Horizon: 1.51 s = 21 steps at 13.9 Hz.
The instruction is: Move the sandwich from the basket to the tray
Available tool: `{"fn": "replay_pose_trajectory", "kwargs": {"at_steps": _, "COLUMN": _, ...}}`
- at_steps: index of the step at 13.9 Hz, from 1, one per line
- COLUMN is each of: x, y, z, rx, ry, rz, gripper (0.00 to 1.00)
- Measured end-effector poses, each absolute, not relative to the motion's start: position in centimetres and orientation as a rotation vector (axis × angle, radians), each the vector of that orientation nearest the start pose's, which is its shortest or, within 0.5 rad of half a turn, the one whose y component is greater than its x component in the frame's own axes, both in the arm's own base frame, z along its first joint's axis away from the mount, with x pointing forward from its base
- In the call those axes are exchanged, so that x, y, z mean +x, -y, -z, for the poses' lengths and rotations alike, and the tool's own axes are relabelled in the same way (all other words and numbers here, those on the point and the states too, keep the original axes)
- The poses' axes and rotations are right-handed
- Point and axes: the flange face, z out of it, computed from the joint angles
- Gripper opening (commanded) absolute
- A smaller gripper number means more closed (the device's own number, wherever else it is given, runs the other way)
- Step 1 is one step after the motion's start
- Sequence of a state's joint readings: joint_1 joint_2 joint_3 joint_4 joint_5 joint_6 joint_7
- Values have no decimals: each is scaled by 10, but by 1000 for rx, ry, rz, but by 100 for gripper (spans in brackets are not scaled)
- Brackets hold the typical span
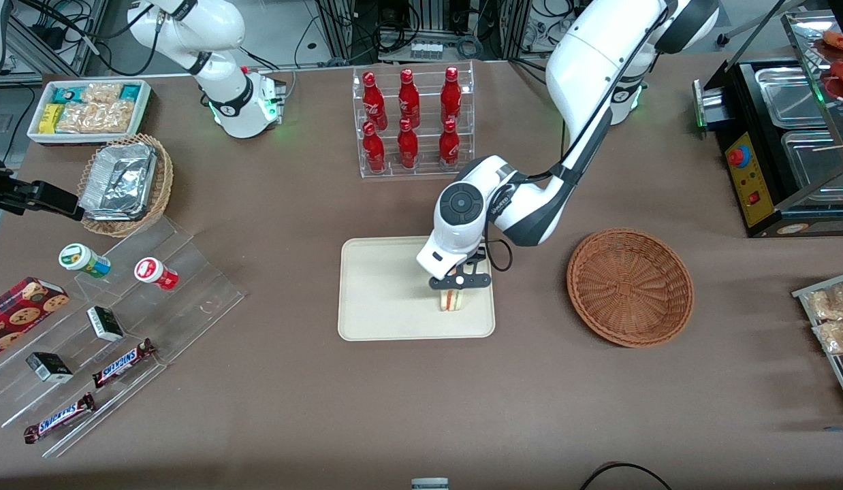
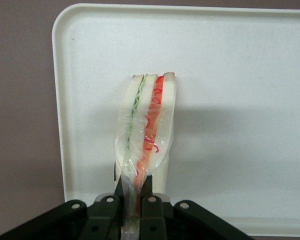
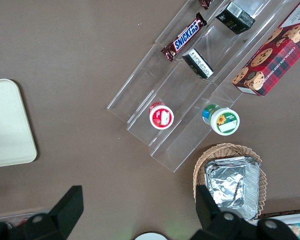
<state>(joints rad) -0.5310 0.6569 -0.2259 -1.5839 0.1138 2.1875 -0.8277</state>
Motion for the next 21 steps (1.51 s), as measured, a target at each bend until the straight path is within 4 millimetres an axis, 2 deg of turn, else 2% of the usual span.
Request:
{"fn": "replay_pose_trajectory", "kwargs": {"at_steps": 1, "x": 522, "y": 458, "z": -257, "rx": -3148, "ry": 73, "rz": -89, "gripper": 79}}
{"fn": "replay_pose_trajectory", "kwargs": {"at_steps": 2, "x": 522, "y": 458, "z": -257, "rx": -3149, "ry": 74, "rz": -88, "gripper": 100}}
{"fn": "replay_pose_trajectory", "kwargs": {"at_steps": 9, "x": 526, "y": 461, "z": -265, "rx": -3162, "ry": 75, "rz": -67, "gripper": 100}}
{"fn": "replay_pose_trajectory", "kwargs": {"at_steps": 15, "x": 539, "y": 465, "z": -303, "rx": -3189, "ry": 88, "rz": -3, "gripper": 100}}
{"fn": "replay_pose_trajectory", "kwargs": {"at_steps": 18, "x": 547, "y": 446, "z": -340, "rx": -3162, "ry": 128, "rz": 4, "gripper": 100}}
{"fn": "replay_pose_trajectory", "kwargs": {"at_steps": 21, "x": 572, "y": 401, "z": -375, "rx": -3156, "ry": 252, "rz": 6, "gripper": 100}}
